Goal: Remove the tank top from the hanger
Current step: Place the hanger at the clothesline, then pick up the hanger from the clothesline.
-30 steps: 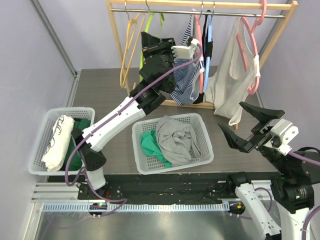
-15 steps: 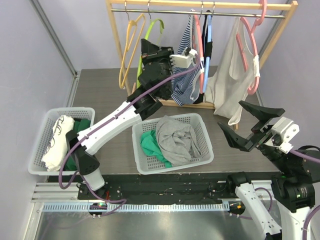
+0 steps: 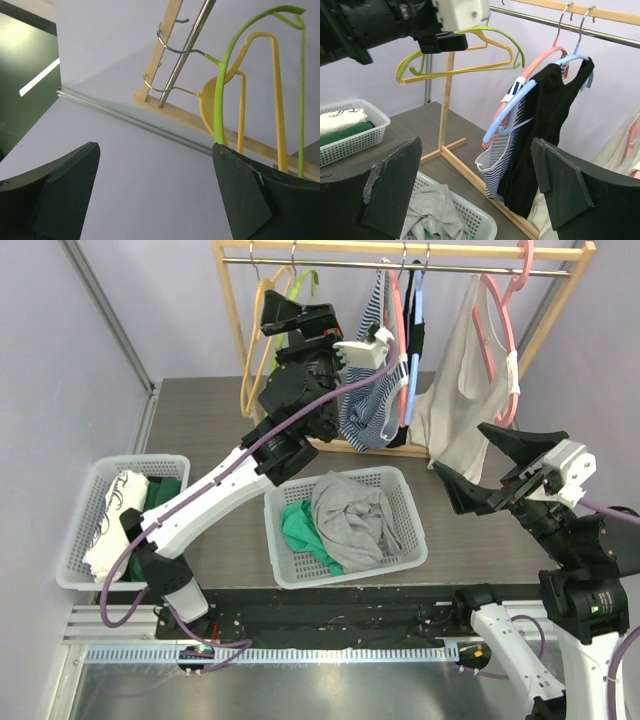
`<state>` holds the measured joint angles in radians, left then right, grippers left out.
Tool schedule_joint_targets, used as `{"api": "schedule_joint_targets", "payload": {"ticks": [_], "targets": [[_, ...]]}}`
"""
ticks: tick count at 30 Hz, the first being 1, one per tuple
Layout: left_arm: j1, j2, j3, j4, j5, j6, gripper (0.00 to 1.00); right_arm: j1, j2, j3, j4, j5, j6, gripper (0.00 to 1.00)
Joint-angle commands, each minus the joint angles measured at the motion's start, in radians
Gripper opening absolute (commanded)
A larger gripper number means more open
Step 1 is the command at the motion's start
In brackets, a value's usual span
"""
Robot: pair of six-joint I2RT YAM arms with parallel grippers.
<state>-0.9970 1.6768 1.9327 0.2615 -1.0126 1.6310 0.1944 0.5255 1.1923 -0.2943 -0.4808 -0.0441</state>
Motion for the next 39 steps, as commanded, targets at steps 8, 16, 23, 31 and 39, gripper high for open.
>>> {"api": "schedule_joint_targets", "payload": {"ticks": [8, 16, 23, 31, 39], "targets": [[-0.123, -0.262, -0.014, -0.556, 0.144, -0.608, 1.00, -0.001, 0.190, 0.213, -0.133, 0.122, 0.145, 1.00], [-0.117, -0.362, 0.238, -0.832, 0.592, -1.163, 1.00, 0.000, 0.389, 0.449, -0.206, 0.061, 0.303, 1.00], [-0.103, -0.194, 0.598, -0.909, 0.551, -1.350, 1.00, 0.000, 0.609, 0.631, -0.096, 0.110, 0.472, 1.00], [0.036, -0.334, 0.292, -0.896, 0.826, -1.464, 1.00, 0.216, 0.925, 0.955, -0.155, 0.448, 0.359, 1.00], [0.093, -0.241, 0.380, -0.938, 0.991, -1.510, 1.00, 0.464, 1.048, 1.112, -0.273, 0.875, 0.170, 1.00]]}}
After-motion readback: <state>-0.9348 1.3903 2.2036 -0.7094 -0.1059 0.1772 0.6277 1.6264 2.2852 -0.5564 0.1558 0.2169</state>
